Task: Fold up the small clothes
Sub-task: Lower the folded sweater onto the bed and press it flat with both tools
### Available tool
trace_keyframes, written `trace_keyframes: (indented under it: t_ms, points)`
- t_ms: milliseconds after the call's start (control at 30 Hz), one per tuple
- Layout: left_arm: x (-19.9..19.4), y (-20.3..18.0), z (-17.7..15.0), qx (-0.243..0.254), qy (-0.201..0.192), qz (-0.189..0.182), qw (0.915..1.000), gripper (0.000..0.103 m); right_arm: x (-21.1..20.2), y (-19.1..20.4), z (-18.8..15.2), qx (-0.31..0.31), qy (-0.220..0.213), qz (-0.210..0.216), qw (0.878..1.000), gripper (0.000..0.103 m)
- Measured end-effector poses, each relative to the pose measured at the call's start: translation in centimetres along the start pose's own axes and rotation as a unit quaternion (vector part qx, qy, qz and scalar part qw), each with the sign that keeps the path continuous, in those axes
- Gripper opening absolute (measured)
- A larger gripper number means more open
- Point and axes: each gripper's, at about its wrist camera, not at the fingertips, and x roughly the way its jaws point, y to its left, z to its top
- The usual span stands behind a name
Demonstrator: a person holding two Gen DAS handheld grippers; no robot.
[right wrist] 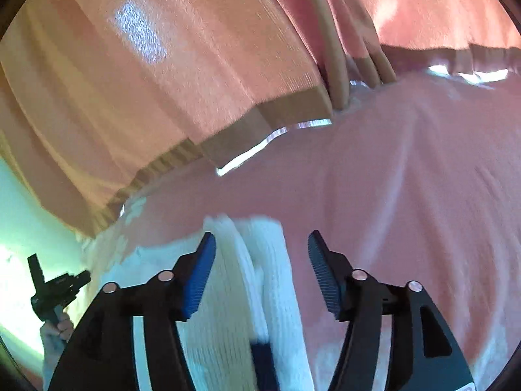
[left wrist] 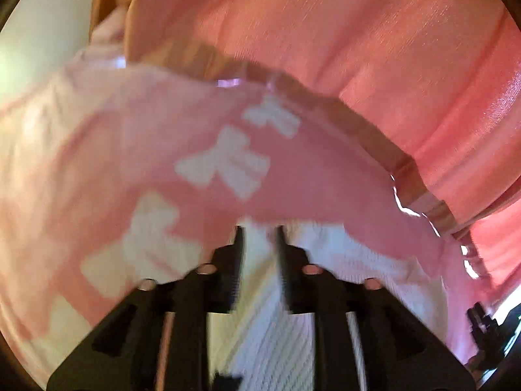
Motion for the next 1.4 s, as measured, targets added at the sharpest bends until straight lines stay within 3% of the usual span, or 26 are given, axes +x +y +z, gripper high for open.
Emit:
trace_keyframes:
  t_ms: [33,133,200,333,400,467,500,533,700,767,867,1000,1100,1167,1200,1233,1300,1400]
  points:
    - [-0.2,-0.2,-0.6,0.001,0.004,-0.003,1.0000,0.046,-0.3,0.2,-0.9,-0.010,0.028,-0.005,1.000,0.060]
    - [-1.1,-1.7,-2.7,0.037,0.014,-0.015,0.9991,0.064,0.1,1.0,-2.7,-0.040,0.066,-0.014,0.997,0.060]
    - [-1.0,-2.1,-3.7,0.058,0.030,-0.013,0.9978,0.069,1.1,1.6,-3.3,-0.054,0.083,-0.024,0.995,0.060]
    - [0.3,-3.1,-4.6,0.072,0.047,0.002,0.9963,0.068,3.1,2.8,-3.5,-0.072,0.086,-0.027,0.993,0.060]
    - [0.7,-3.2,-4.6,0.073,0.054,0.009,0.9958,0.062,3.9,3.8,-3.7,-0.092,0.085,-0.024,0.992,0.060]
    - [0.8,-3.2,-4.6,0.075,0.053,0.018,0.9956,0.048,4.8,4.7,-4.2,-0.115,0.087,-0.030,0.989,0.041]
    - [0.7,-3.2,-4.6,0.078,0.051,0.018,0.9955,0.027,5.4,5.3,-4.6,-0.133,0.094,-0.038,0.986,0.008]
    - [0.5,-3.2,-4.5,0.075,0.047,0.011,0.9960,0.009,5.5,5.6,-4.8,-0.146,0.093,-0.047,0.984,0.009]
    - [-3.5,-3.9,-3.3,0.081,-0.049,-0.008,0.9955,0.007,0.0,7.7,-2.5,-0.149,-0.042,-0.018,0.988,0.008]
    - [-2.0,-3.4,-2.7,0.072,-0.038,0.025,0.9964,0.007,1.3,6.7,-1.8,-0.147,-0.026,-0.044,0.988,0.008]
    - [2.2,-2.0,-2.7,0.048,0.034,0.051,0.9969,0.007,6.7,3.1,-2.8,-0.112,0.086,-0.105,0.984,0.008]
    - [1.8,-2.7,-3.0,0.064,0.017,0.053,0.9964,0.010,4.3,4.3,-2.0,-0.133,0.032,-0.082,0.987,0.009]
    - [2.4,-2.6,-3.5,0.075,0.031,0.076,0.9939,0.012,6.8,3.2,-2.5,-0.120,0.086,-0.105,0.984,0.011]
    - [1.9,-2.7,-3.8,0.084,0.028,0.071,0.9935,0.017,5.7,3.2,-2.3,-0.106,0.075,-0.093,0.987,0.014]
    - [0.8,-2.7,-4.3,0.089,0.025,0.062,0.9938,0.033,4.3,3.7,-2.1,-0.115,0.059,-0.091,0.987,0.019]
    - [-0.2,-2.6,-4.7,0.090,0.022,0.053,0.9943,0.054,2.6,4.1,-2.3,-0.121,0.044,-0.095,0.987,0.035]
    - [-3.2,-2.0,-5.8,0.090,0.002,0.026,0.9956,0.068,-0.3,4.2,-3.3,-0.118,0.029,-0.095,0.988,0.061]
    - [-6.2,-0.5,-8.1,0.088,-0.016,0.012,0.9959,0.085,-3.5,2.7,-6.6,-0.100,0.031,-0.095,0.990,0.065]
